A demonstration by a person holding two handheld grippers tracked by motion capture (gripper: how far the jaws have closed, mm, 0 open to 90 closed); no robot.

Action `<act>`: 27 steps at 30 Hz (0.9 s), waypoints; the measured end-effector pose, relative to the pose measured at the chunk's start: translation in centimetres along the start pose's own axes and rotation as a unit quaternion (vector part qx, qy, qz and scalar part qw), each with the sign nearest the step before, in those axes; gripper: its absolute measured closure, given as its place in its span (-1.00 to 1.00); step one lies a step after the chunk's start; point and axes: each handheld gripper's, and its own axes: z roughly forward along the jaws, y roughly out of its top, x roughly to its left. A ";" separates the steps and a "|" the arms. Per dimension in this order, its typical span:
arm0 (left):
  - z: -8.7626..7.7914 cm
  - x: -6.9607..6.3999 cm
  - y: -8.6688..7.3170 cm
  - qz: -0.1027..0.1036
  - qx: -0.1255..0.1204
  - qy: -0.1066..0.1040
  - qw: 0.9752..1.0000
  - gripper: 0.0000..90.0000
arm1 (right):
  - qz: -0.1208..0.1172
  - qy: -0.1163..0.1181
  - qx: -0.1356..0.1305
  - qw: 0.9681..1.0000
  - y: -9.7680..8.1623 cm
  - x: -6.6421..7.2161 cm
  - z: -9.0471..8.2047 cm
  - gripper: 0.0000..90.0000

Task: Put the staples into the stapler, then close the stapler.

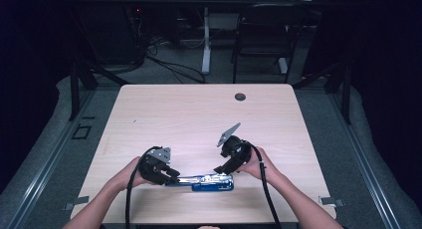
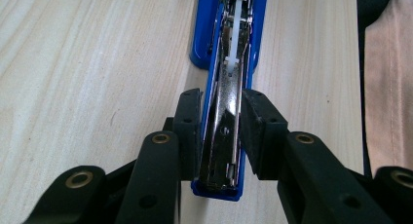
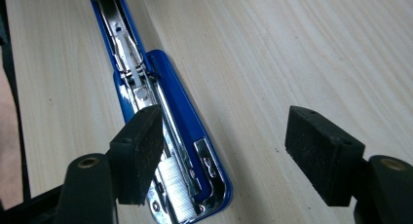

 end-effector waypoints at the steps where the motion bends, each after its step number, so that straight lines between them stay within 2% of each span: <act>1: 0.0 0.0 -0.1 -0.003 -0.005 -0.004 1.000 0.55 | 0.001 0.000 -0.009 1.000 0.1 0.0 -0.1 -0.33; 4: 0.1 0.1 -0.1 -0.003 -0.010 -0.007 1.000 0.55 | 0.000 -0.002 -0.010 1.000 0.1 0.2 -0.2 -0.32; 5: 0.0 0.1 -0.1 -0.002 0.000 -0.002 1.000 0.55 | 0.000 -0.002 -0.010 1.000 0.1 0.2 -0.2 -0.32; 8: 0.1 0.2 -0.1 -0.005 -0.009 -0.010 1.000 0.55 | 0.002 -0.003 -0.009 1.000 0.2 0.3 -0.1 -0.33; 9: 0.0 0.1 -0.1 -0.001 0.000 -0.001 1.000 0.55 | 0.003 -0.002 -0.007 1.000 0.2 0.3 -0.1 -0.32; 10: 0.0 0.1 -0.1 -0.001 0.000 -0.001 1.000 0.55 | 0.003 -0.002 -0.007 1.000 0.2 0.3 -0.1 -0.32; 11: 0.1 0.1 -0.2 -0.003 -0.009 -0.008 1.000 0.55 | 0.003 -0.002 -0.009 1.000 0.2 0.3 -0.1 -0.26; 17: 0.0 0.0 -0.2 -0.005 -0.010 -0.006 1.000 0.55 | 0.000 -0.003 -0.002 1.000 0.4 0.5 -0.1 -0.16; 18: 0.0 0.1 -0.2 -0.005 -0.009 -0.008 1.000 0.55 | -0.005 -0.004 -0.006 1.000 0.4 0.6 0.0 -0.08; 21: 0.0 0.0 -0.3 -0.005 -0.008 -0.006 1.000 0.55 | -0.006 -0.002 -0.007 1.000 0.5 0.7 0.0 -0.02; 24: -0.1 -0.1 -0.3 -0.005 -0.008 -0.001 1.000 0.55 | -0.014 0.002 -0.011 1.000 0.6 1.1 0.1 0.22; 25: -0.1 -0.1 -0.3 -0.005 -0.007 -0.001 1.000 0.55 | -0.024 0.004 -0.013 1.000 0.8 1.5 0.0 0.40; 26: -0.2 -0.1 -0.2 -0.004 -0.006 -0.001 1.000 0.55 | -0.024 0.004 -0.013 1.000 0.8 1.5 0.0 0.40; 27: -0.2 -0.1 -0.2 -0.004 -0.006 0.000 1.000 0.55 | -0.029 0.007 -0.015 0.999 0.8 1.7 0.0 0.49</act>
